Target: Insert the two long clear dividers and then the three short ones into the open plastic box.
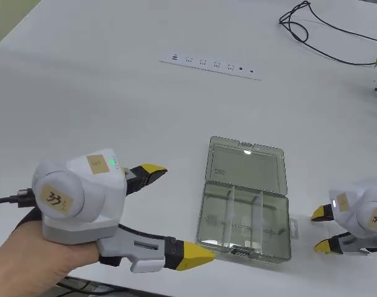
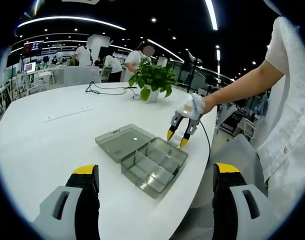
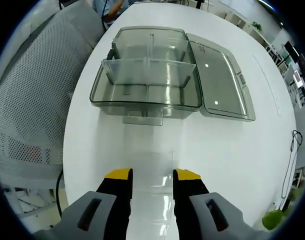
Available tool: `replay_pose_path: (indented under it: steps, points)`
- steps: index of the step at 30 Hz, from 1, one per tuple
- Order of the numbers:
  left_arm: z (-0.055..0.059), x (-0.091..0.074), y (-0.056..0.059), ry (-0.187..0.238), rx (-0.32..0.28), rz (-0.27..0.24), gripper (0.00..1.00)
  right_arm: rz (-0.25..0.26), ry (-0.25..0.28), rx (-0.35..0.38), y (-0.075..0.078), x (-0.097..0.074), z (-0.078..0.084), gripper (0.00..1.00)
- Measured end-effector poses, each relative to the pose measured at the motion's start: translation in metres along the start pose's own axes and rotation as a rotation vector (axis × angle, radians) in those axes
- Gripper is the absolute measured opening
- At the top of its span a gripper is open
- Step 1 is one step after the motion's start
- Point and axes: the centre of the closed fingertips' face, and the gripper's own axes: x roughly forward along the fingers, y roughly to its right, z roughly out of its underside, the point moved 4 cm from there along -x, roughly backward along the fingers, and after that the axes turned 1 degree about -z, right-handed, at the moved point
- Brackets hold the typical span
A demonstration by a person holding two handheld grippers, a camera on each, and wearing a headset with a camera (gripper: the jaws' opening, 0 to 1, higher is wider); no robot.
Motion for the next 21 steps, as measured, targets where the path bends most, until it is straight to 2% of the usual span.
replay_pose_path:
  steps: [14,21]
  points:
    - [-0.013,0.006,0.007,0.014,0.016,0.029,0.96,0.113,0.078,0.034,-0.008,-0.037,-0.02,0.33]
    - [-0.025,0.01,0.013,0.035,-0.003,0.042,0.94,0.186,0.112,0.049,-0.016,-0.062,-0.036,0.33]
